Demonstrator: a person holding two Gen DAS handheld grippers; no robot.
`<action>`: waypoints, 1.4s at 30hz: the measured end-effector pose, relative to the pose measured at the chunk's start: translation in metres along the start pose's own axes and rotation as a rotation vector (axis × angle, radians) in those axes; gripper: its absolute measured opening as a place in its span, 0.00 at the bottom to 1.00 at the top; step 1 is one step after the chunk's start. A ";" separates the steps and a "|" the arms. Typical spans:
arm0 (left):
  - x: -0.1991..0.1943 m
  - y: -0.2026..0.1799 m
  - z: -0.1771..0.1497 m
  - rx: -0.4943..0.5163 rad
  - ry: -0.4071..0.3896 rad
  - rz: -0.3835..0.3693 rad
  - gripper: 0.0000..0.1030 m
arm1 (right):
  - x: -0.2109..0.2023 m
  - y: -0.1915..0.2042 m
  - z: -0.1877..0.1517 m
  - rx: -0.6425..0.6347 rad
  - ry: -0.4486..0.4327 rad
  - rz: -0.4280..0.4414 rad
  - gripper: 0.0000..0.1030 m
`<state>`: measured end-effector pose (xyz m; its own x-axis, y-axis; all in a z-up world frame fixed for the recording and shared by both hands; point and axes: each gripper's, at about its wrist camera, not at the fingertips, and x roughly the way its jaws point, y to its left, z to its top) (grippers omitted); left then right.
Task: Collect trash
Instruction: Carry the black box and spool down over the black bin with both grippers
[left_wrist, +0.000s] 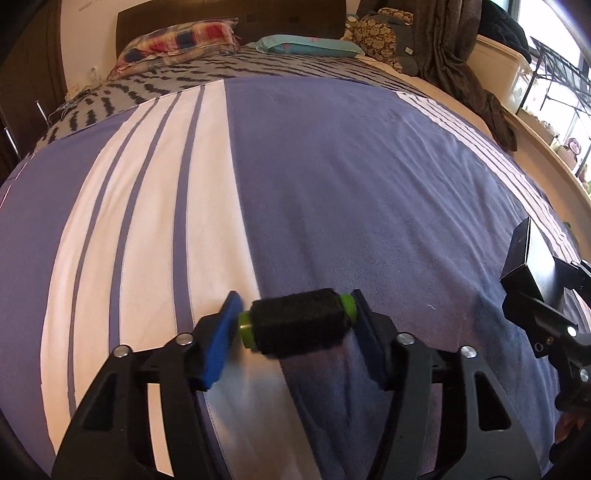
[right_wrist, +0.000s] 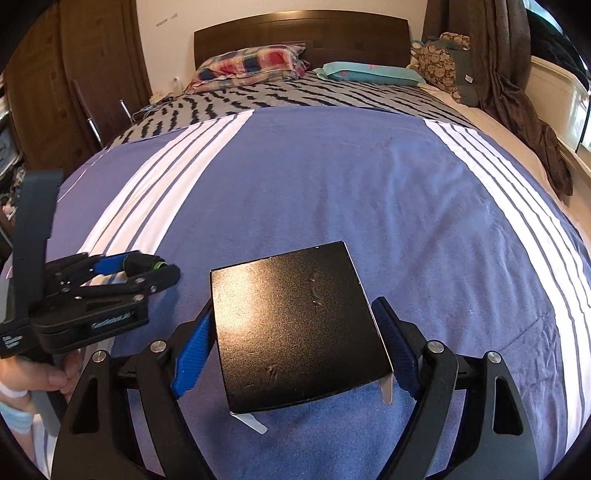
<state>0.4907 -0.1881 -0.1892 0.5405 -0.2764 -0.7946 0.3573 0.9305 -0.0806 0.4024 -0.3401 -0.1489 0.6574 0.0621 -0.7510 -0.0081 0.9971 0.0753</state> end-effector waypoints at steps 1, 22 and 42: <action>-0.001 0.000 0.000 0.003 -0.002 -0.005 0.52 | 0.000 0.002 0.000 -0.002 0.001 0.003 0.80; -0.196 0.006 -0.091 -0.014 -0.155 0.022 0.52 | -0.130 0.079 -0.049 -0.017 -0.095 0.085 0.80; -0.326 -0.015 -0.282 -0.072 -0.261 0.013 0.52 | -0.263 0.127 -0.209 0.060 -0.203 0.128 0.80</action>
<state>0.0940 -0.0445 -0.0986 0.7261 -0.3087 -0.6144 0.2992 0.9464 -0.1219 0.0711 -0.2203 -0.0790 0.7917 0.1712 -0.5865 -0.0598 0.9770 0.2046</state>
